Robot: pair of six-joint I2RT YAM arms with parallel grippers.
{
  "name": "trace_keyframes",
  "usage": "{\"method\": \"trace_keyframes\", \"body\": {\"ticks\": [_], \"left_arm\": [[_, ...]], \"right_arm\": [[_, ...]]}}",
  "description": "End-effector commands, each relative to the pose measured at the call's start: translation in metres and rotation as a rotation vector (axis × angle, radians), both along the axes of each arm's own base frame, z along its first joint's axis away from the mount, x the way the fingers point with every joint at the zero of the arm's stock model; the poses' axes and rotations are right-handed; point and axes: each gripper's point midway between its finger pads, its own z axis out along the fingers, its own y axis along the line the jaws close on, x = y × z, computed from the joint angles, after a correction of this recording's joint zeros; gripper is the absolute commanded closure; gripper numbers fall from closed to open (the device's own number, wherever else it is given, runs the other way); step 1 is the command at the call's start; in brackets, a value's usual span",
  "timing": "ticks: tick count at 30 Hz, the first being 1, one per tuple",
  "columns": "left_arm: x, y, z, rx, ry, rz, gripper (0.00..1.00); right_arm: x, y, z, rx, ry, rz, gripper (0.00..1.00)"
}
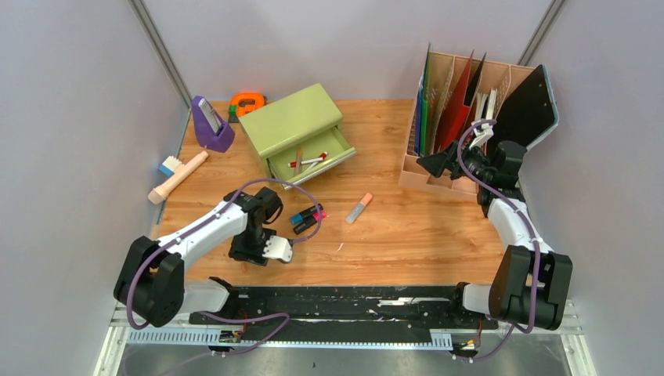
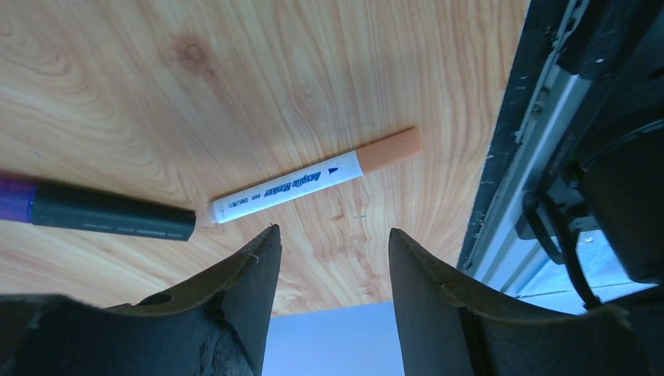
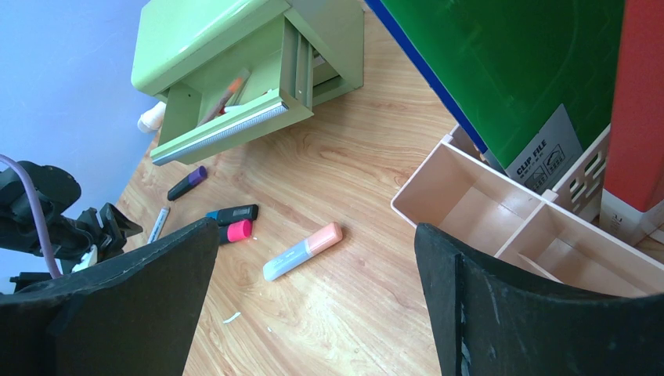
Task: Organize the desk
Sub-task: Pick up the stationery from the center of the board.
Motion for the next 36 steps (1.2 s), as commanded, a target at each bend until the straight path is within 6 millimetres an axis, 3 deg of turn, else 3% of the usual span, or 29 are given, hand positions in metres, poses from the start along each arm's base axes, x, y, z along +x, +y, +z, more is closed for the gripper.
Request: {"method": "trace_keyframes", "body": {"ticks": [1,9,21,28,36], "left_arm": [[0.025,0.004,-0.007,0.014,-0.121,-0.116,0.39],[0.037,0.004,-0.023,0.018,-0.183,-0.192,0.4],[0.027,0.013,-0.045,0.032,-0.188,-0.214,0.42],[0.029,-0.005,-0.041,-0.065,-0.194,-0.142,0.48],[0.024,-0.038,-0.037,-0.197,-0.119,-0.031,0.65]], "right_arm": [[-0.001,0.001,0.01,-0.001,-0.053,0.012,0.02],[-0.002,0.0,0.012,-0.007,-0.06,0.007,0.02],[-0.002,0.0,0.012,-0.006,-0.06,0.006,0.02],[-0.002,0.0,0.011,-0.008,-0.059,0.003,0.02],[-0.002,-0.001,0.01,-0.007,-0.055,0.001,0.02]]}}
